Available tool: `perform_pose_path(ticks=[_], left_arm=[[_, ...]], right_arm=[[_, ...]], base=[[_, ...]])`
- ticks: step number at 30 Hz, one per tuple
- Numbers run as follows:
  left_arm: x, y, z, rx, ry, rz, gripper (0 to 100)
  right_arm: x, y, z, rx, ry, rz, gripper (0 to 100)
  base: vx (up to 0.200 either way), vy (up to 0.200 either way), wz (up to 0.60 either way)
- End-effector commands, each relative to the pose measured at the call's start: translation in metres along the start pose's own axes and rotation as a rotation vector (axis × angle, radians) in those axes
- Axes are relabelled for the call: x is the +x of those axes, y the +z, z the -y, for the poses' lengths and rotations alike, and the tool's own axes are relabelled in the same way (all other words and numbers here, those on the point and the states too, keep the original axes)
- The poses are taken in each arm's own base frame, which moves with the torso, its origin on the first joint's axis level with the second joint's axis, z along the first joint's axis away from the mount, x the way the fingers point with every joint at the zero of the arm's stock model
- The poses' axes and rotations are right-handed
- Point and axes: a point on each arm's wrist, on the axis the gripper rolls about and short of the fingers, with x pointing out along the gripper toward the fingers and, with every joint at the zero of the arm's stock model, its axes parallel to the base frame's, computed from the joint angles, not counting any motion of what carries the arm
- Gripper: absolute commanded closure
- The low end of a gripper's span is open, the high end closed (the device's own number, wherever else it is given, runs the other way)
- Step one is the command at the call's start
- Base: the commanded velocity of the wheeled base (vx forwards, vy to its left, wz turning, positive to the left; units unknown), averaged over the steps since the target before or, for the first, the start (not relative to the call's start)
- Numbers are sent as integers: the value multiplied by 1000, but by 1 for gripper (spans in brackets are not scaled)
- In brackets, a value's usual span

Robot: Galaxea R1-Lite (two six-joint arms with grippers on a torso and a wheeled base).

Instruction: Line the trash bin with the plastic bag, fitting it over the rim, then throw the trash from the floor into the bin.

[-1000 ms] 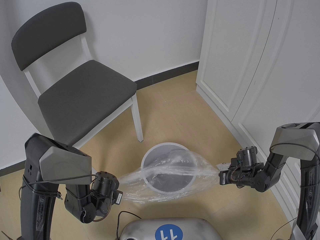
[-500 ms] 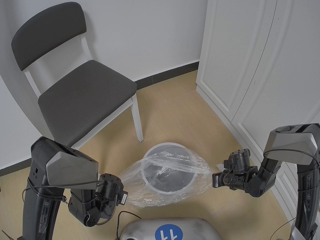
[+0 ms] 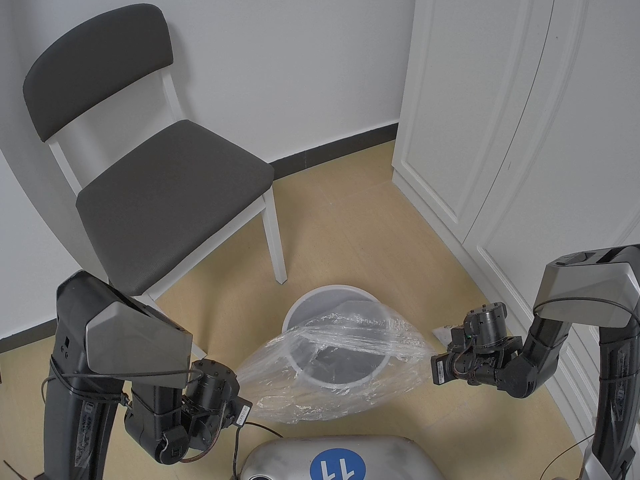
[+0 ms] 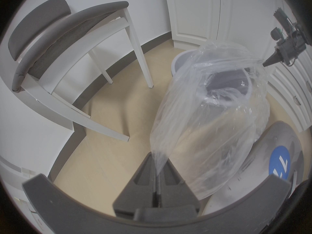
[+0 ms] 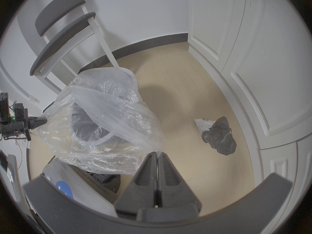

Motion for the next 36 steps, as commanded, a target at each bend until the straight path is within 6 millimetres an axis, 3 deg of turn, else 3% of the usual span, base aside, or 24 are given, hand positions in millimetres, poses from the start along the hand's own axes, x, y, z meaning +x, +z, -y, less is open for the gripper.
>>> perform_pose_path(ticks=[1, 8, 20, 27, 28, 36], left_arm=[[13, -3, 5, -9, 9, 10, 100], [25, 1, 9, -36, 16, 77, 100], [33, 7, 10, -65, 25, 138, 100], [27, 5, 8, -59, 25, 126, 100], [27, 4, 8, -58, 25, 124, 100], [5, 14, -1, -65, 11, 147, 100]], right_arm=[[7, -5, 0, 1, -3, -17, 100], [30, -7, 5, 18, -64, -7, 100], [46, -8, 6, 35, -64, 116, 100], [42, -8, 6, 39, -61, 123, 100], [41, -8, 6, 39, -61, 123, 0], [13, 1, 13, 47, -23, 170, 0]], base=[[0, 0, 0], [0, 0, 0], [0, 0, 0], [0, 0, 0], [0, 0, 0], [0, 0, 0]])
